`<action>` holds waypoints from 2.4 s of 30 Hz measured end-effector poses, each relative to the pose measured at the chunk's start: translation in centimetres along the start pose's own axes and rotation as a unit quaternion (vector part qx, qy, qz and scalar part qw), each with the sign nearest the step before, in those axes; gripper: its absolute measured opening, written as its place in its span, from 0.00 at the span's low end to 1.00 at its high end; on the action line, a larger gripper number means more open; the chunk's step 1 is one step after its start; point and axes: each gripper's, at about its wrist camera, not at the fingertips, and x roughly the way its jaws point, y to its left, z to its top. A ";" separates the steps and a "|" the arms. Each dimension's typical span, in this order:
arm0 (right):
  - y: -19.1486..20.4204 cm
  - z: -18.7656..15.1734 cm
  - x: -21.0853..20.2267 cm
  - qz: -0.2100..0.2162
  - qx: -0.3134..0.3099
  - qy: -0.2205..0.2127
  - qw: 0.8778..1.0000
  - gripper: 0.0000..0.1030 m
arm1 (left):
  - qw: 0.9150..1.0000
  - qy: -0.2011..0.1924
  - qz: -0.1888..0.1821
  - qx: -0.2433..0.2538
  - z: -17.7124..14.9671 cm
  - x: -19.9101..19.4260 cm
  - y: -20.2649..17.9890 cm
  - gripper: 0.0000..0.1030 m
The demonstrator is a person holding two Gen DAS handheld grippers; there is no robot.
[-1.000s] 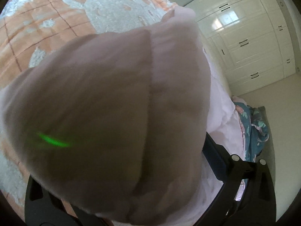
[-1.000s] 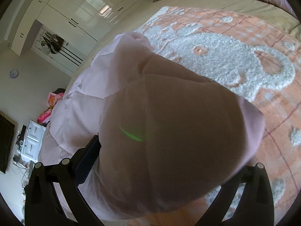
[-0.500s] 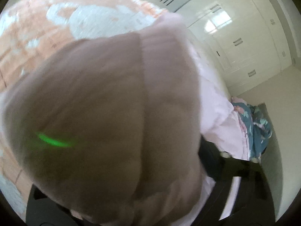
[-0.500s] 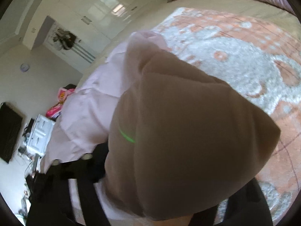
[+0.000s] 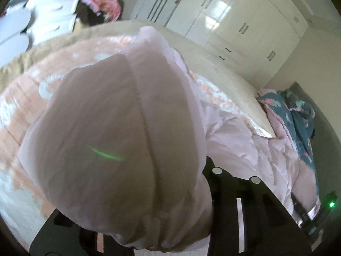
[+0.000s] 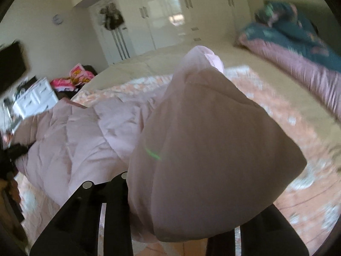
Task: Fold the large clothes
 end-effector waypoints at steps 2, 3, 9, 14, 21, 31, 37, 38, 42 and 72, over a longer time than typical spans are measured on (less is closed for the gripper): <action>1.2 0.3 -1.5 -0.002 -0.027 -0.012 1.000 0.28 | 1.000 -0.007 -0.004 0.015 0.2 -1.4 -0.7 0.25; 1.7 0.4 -2.3 -0.001 -0.038 -0.017 0.999 0.28 | 1.000 -0.009 -0.006 0.019 0.1 -1.7 -0.8 0.25; 3.8 -0.2 -6.2 0.002 -0.076 -0.034 0.997 0.28 | 0.999 -0.012 -0.015 0.044 -0.7 -4.8 -1.7 0.24; 4.1 -1.7 -9.2 -0.002 -0.090 -0.037 0.995 0.27 | 0.999 -0.005 -0.019 0.050 -2.2 -6.9 -1.0 0.24; 4.3 -4.5 -12.6 -0.006 -0.086 -0.032 0.996 0.27 | 0.998 0.002 -0.023 0.057 -4.5 -9.3 -0.6 0.24; 3.3 -8.2 -15.5 -0.016 -0.056 -0.026 0.998 0.28 | 0.996 0.010 -0.023 0.080 -7.3 -11.6 -0.5 0.25; 2.6 -8.8 -15.5 -0.021 -0.039 -0.019 0.999 0.28 | 0.996 0.015 -0.017 0.085 -8.3 -11.9 -0.1 0.25; 2.5 -9.1 -15.5 -0.023 -0.037 -0.017 0.999 0.28 | 0.996 0.016 -0.016 0.086 -8.5 -12.0 0.0 0.25; 1.5 -10.4 -15.1 -0.030 -0.020 -0.005 0.999 0.28 | 0.996 0.020 -0.010 0.088 -9.4 -11.9 0.4 0.26; -3.0 -15.6 -17.1 -0.037 0.168 0.056 0.984 0.89 | 0.995 0.057 0.025 0.079 -13.6 -13.5 3.8 0.64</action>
